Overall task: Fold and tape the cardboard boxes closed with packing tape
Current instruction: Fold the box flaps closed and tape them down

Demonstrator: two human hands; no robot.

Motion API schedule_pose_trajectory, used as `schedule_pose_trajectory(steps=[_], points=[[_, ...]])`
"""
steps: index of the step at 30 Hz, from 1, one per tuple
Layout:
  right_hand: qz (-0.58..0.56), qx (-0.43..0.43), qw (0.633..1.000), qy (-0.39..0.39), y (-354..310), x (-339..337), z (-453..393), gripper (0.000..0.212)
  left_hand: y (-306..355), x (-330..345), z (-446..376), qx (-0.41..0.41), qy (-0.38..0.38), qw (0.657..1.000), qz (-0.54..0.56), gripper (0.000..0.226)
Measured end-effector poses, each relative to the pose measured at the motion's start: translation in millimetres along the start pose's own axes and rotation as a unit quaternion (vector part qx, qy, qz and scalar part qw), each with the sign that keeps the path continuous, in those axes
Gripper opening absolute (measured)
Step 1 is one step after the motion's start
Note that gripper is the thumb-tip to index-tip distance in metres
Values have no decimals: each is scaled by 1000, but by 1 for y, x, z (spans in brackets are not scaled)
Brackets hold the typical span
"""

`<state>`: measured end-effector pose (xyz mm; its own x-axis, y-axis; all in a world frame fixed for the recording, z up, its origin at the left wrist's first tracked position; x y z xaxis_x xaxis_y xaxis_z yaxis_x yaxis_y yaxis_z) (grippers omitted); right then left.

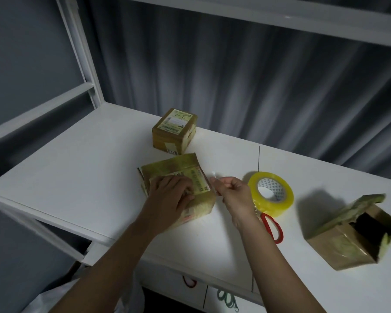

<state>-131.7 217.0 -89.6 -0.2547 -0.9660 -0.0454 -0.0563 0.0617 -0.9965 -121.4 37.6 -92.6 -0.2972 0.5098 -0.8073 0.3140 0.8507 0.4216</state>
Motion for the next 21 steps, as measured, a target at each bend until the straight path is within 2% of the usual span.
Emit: schedule_pose_trajectory(steps=[5, 9, 14, 16, 17, 18, 19, 20, 21], points=[[51, -17, 998, 10, 3, 4, 2, 18, 0, 0, -1, -2, 13, 1000, 4, 19], [74, -25, 997, 14, 4, 3, 1, 17, -1, 3, 1, 28, 26, 998, -55, 35], [206, -57, 977, -11, -3, 3, 2, 23, 0, 5, 2, 66, 14, 993, -94, 46], [335, -50, 939, -56, -10, 0, 1, 33, -1, 6, 2, 60, 1, 994, -93, 45], [435, -54, 896, -68, -12, -6, 0, 47, -2, 7, 2, 56, -7, 994, -92, 44], [510, -73, 855, -60, -14, -13, -3, 64, -3, 8, 2, 51, -14, 994, -91, 43], [528, -109, 842, -37, -16, -21, -7, 69, -3, 8, 2, 48, -19, 995, -90, 42], [487, -150, 861, -15, -19, -26, -10, 61, -3, 8, 2, 49, -20, 994, -90, 42], [392, -181, 902, 5, -26, -29, -9, 44, -2, 8, 2, 50, -18, 995, -90, 41]])
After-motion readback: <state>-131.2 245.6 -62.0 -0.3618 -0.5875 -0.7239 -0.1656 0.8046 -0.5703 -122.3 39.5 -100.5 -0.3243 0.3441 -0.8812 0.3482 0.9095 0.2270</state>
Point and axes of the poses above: each hand's wrist, its own z-axis away from the middle knuckle, its own x-axis out of the palm, y = z × x, the point moved 3 cm from there along -z, towards the middle knuckle, and after that the axes turned 13 degrees about -x, right-handed, at the moved point
